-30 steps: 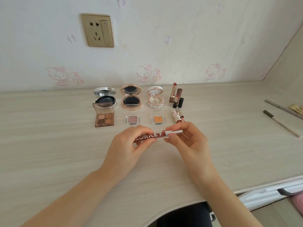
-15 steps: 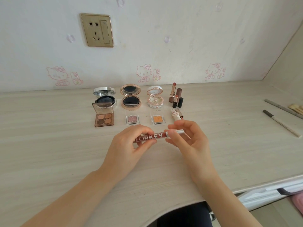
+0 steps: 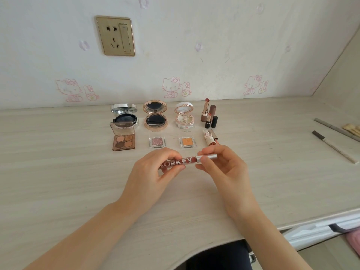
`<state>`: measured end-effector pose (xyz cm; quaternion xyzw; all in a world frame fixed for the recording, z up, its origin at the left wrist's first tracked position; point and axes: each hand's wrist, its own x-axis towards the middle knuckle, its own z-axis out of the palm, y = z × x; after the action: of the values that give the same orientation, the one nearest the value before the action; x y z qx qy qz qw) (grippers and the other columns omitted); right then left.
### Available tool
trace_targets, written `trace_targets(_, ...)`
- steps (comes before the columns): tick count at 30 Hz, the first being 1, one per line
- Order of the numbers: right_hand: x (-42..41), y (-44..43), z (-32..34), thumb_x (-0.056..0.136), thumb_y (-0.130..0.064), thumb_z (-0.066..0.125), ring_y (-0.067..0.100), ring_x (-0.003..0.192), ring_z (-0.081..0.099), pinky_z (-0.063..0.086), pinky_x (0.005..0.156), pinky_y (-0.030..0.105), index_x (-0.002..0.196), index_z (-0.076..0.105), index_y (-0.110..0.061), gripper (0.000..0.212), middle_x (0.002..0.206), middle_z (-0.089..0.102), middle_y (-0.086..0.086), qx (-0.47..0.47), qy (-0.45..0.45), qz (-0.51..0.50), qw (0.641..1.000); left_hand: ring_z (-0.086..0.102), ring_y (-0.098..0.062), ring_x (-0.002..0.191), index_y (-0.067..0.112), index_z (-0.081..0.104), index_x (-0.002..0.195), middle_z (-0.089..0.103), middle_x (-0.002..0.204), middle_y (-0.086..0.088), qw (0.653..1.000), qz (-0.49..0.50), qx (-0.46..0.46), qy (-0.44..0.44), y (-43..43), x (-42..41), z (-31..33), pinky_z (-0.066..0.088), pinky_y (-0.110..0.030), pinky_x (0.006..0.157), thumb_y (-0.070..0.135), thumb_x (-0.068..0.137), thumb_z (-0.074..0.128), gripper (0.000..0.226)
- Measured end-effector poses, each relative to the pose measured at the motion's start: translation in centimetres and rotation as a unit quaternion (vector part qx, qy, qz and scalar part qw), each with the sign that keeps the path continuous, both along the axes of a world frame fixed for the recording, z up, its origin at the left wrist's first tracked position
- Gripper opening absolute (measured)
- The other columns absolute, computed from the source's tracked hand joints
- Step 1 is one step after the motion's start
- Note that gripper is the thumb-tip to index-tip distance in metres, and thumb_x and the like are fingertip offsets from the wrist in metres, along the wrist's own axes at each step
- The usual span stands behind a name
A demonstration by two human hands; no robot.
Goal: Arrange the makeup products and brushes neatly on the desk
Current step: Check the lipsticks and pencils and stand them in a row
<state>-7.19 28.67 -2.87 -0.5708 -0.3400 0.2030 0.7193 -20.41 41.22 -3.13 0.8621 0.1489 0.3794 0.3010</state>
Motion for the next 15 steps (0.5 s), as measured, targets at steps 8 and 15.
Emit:
trace_targets(8,0.09,-0.02,0.00,0.086,-0.010,0.068,0.022,0.084,0.071,0.056,0.074,0.027,0.100,0.067,-0.014,0.015,0.086,0.073,0.008,0.002,0.041,-0.005,0.999,0.062,-0.006,0.082,0.029,0.063,0.093,0.065,0.086,0.016,1.000,0.006,-0.014,0.006,0.02,-0.08,0.10,0.048,-0.021,0.073,0.035,0.084,0.068,0.012)
trace_targets(15,0.12,0.00,0.26,0.086,0.003,0.063,0.020,0.091,0.069,0.056,0.075,0.026,0.107,0.062,-0.010,0.025,0.096,0.071,0.006,0.051,0.043,-0.011,0.998,0.063,-0.003,0.087,0.027,0.064,0.096,0.066,0.087,0.016,1.000,-0.004,-0.028,0.011,-0.15,-0.07,0.35,0.046,-0.013,0.075,0.038,0.084,0.061,0.016)
